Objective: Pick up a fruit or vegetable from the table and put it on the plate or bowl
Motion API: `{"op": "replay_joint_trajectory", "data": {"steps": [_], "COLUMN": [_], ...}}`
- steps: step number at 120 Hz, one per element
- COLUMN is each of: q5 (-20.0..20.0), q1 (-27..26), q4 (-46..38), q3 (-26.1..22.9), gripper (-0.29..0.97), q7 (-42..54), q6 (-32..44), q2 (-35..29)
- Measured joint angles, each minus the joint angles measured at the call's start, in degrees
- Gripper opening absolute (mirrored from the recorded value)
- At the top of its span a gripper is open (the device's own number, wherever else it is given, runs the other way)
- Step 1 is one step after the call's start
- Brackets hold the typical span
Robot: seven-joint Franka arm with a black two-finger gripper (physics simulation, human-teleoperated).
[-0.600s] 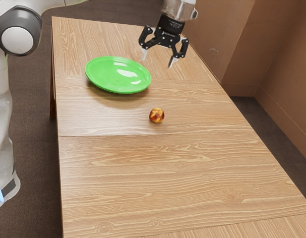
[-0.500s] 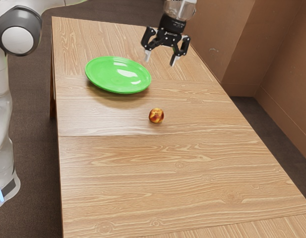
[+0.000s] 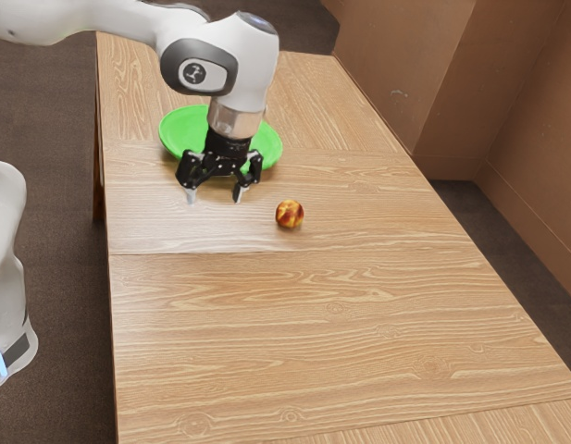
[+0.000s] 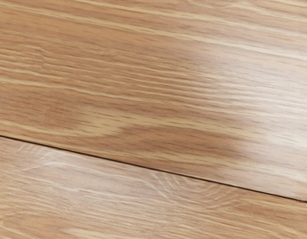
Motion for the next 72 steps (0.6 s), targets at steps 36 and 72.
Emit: {"op": "replay_joint_trajectory", "data": {"steps": [36, 72], "q5": [1.2, 0.1], "q1": [1.5, 2.9], "q4": [6.5, 8.7], "q3": [0.8, 1.5], "gripper": [0.68, 0.68], "q7": [-1.0, -0.7], "q6": [12.2, 15.7], "q2": [10.3, 14.9]}}
